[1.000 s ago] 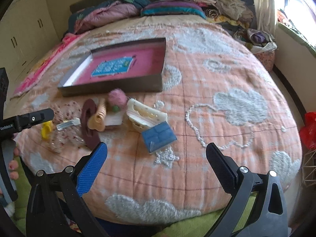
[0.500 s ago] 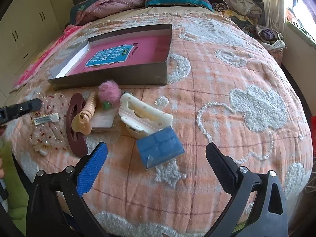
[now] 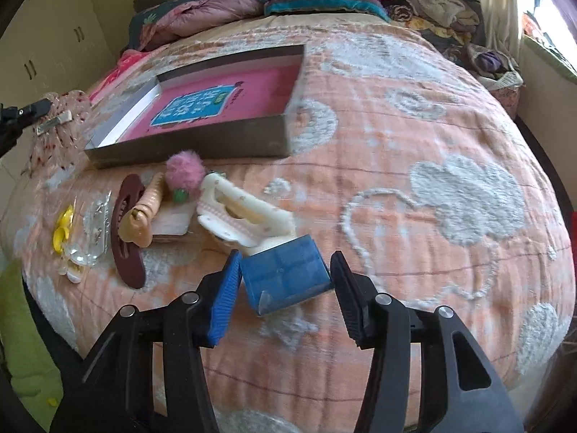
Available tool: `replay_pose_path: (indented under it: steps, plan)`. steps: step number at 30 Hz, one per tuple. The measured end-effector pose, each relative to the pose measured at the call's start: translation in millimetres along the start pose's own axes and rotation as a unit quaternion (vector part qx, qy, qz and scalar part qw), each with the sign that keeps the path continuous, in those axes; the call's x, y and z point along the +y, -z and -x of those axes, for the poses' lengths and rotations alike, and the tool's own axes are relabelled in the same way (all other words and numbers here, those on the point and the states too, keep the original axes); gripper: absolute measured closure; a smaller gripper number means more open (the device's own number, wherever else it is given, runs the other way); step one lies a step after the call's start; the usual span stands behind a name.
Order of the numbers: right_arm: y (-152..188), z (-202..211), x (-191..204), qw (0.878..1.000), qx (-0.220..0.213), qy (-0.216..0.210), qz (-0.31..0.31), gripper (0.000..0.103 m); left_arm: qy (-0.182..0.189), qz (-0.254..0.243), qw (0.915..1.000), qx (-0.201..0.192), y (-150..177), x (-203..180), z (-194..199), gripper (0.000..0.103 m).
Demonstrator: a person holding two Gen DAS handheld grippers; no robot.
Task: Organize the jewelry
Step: 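Carry the lace bow into the pink box while the right tool drops the blue clip there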
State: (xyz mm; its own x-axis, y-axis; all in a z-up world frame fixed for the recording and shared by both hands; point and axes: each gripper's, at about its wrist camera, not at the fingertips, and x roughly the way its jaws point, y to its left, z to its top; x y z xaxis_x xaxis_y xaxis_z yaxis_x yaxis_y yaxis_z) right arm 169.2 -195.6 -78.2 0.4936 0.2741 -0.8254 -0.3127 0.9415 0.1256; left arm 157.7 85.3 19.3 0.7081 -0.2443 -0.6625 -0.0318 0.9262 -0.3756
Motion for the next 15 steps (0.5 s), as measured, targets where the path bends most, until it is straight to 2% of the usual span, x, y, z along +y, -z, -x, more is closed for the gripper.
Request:
replay_pose_path:
  steps: [5, 9, 15]
  plan:
    - [-5, 20, -19, 0.999, -0.023, 0.017, -0.025, 0.054, -0.012, 0.002, 0.9999, -0.011, -18, 10, -1, 0.103]
    - [-22, 39, -25, 0.998, -0.053, 0.018, -0.029, 0.054, -0.016, 0.002, 0.9997, -0.018, -31, 13, -6, 0.103]
    - [-58, 57, -12, 0.996, -0.089, 0.008, -0.015, 0.054, -0.025, -0.005, 0.9991, -0.034, -51, 14, -15, 0.103]
